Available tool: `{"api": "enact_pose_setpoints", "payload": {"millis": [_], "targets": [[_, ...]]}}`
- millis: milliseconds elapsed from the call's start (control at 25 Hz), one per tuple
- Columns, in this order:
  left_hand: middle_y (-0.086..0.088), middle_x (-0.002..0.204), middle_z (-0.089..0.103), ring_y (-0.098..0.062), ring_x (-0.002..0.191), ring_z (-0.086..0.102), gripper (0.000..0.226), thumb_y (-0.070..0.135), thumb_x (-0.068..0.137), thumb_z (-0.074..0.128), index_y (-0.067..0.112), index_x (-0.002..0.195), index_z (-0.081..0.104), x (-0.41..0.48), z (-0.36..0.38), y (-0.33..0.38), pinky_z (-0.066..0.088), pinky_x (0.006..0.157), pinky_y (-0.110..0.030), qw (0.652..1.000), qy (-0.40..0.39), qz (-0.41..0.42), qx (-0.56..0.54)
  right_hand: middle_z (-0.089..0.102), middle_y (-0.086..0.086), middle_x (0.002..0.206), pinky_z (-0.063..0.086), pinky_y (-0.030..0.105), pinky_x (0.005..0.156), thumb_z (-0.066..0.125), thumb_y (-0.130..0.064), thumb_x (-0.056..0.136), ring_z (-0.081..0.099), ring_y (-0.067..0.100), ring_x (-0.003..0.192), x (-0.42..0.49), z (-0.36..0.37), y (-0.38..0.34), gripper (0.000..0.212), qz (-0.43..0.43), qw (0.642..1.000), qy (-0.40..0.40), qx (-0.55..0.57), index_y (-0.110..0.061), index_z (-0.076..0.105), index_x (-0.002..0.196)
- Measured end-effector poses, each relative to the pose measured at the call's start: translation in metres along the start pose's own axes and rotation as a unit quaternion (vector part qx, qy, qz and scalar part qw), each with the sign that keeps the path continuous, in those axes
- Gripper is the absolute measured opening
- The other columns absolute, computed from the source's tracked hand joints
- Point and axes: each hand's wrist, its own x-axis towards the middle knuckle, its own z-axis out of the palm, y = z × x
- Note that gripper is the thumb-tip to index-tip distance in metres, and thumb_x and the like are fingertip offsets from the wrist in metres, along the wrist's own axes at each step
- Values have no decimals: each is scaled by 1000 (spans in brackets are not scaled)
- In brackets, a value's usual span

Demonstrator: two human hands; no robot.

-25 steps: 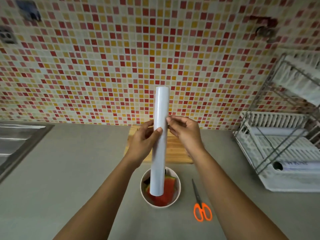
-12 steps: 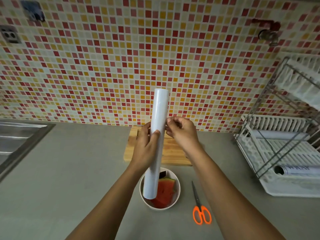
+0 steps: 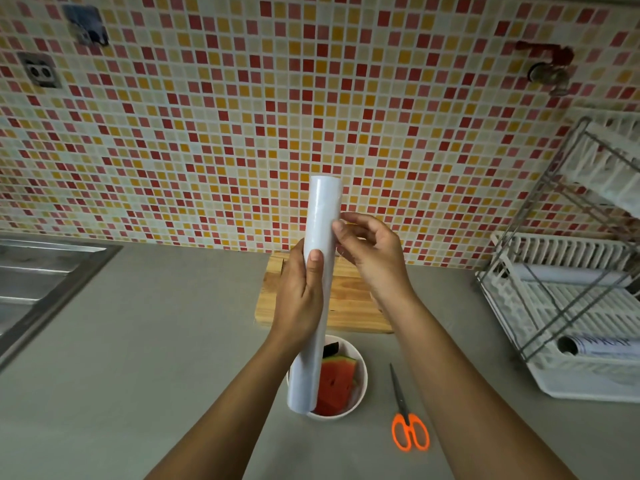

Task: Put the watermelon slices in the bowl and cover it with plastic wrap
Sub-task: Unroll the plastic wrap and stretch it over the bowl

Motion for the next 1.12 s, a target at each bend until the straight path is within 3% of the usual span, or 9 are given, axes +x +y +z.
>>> {"api": "enact_pose_setpoints", "payload": {"millis": [160, 280, 360, 480, 640, 760, 840, 1000, 1120], "targets": [[2, 117, 59, -11, 103, 59, 56, 53, 92, 25, 22, 134, 43, -2, -4, 0, 47, 74, -12, 1000, 14, -4, -6, 72, -6, 85, 57, 28, 74, 69, -22, 81, 69, 11, 82, 2, 4, -1, 5, -61, 996, 24, -66, -22, 70, 86], [0, 114, 63, -10, 99, 61, 62, 56, 92, 21, 19, 133, 49, -3, -8, 1, 47, 70, -8, 999, 16, -32, -24, 67, -4, 89, 55, 42, 86, 56, -27, 91, 65, 16, 88, 4, 9, 2, 8, -9, 997, 26, -69, -27, 61, 86], [12, 109, 61, -2, 96, 58, 54, 54, 94, 24, 24, 130, 50, 0, -9, 1, 43, 67, -2, 998, 29, -45, -30, 62, -5, 93, 52, 50, 89, 44, -32, 95, 61, 15, 91, 3, 15, 3, 12, 31, 998, 22, -46, -30, 51, 86], [9, 87, 62, -10, 83, 60, 34, 44, 98, 33, 18, 103, 55, 6, -8, -2, 46, 63, -16, 993, 81, -83, -35, 59, -4, 96, 50, 54, 89, 37, -34, 97, 60, 17, 93, 2, 20, 1, 14, 34, 998, 33, -51, -33, 45, 86], [-3, 75, 67, -26, 75, 67, 50, 53, 94, 37, 16, 74, 63, 18, -17, -6, 55, 67, -35, 981, 125, -147, 2, 59, -3, 93, 51, 53, 86, 36, -32, 98, 60, 19, 91, 3, 19, -2, 14, 14, 996, 46, -73, -33, 43, 86], [-7, 120, 53, -28, 115, 54, 16, 25, 97, 47, 17, 110, 53, 30, -30, -9, 47, 91, -35, 981, 122, -132, 79, 57, -8, 83, 54, 42, 75, 37, -32, 98, 57, 10, 76, 2, 17, -1, 11, -15, 993, 47, -112, -28, 43, 90], [-4, 138, 36, -23, 128, 41, 40, 18, 94, 54, 22, 130, 36, 30, -34, -10, 41, 98, -32, 988, 95, -80, 94, 55, -10, 79, 47, 29, 62, 38, -32, 98, 54, 4, 67, 1, 17, 1, 10, -28, 989, 48, -134, -24, 43, 94], [4, 123, 51, -9, 105, 58, 51, 61, 87, 36, 34, 131, 29, 12, -24, -4, 50, 79, -24, 998, -57, -29, -8, 55, -11, 82, 43, 22, 61, 38, -32, 98, 55, 2, 72, 0, 24, 1, 10, -17, 989, 53, -137, -24, 42, 94], [-2, 119, 56, -15, 93, 64, 46, 60, 87, 37, 38, 125, 27, 1, -11, -6, 57, 72, -28, 998, -70, -8, -5, 52, -14, 88, 43, 15, 62, 41, -32, 96, 55, 2, 82, -4, 32, -2, 6, -78, 974, 87, -193, -27, 42, 93]]}}
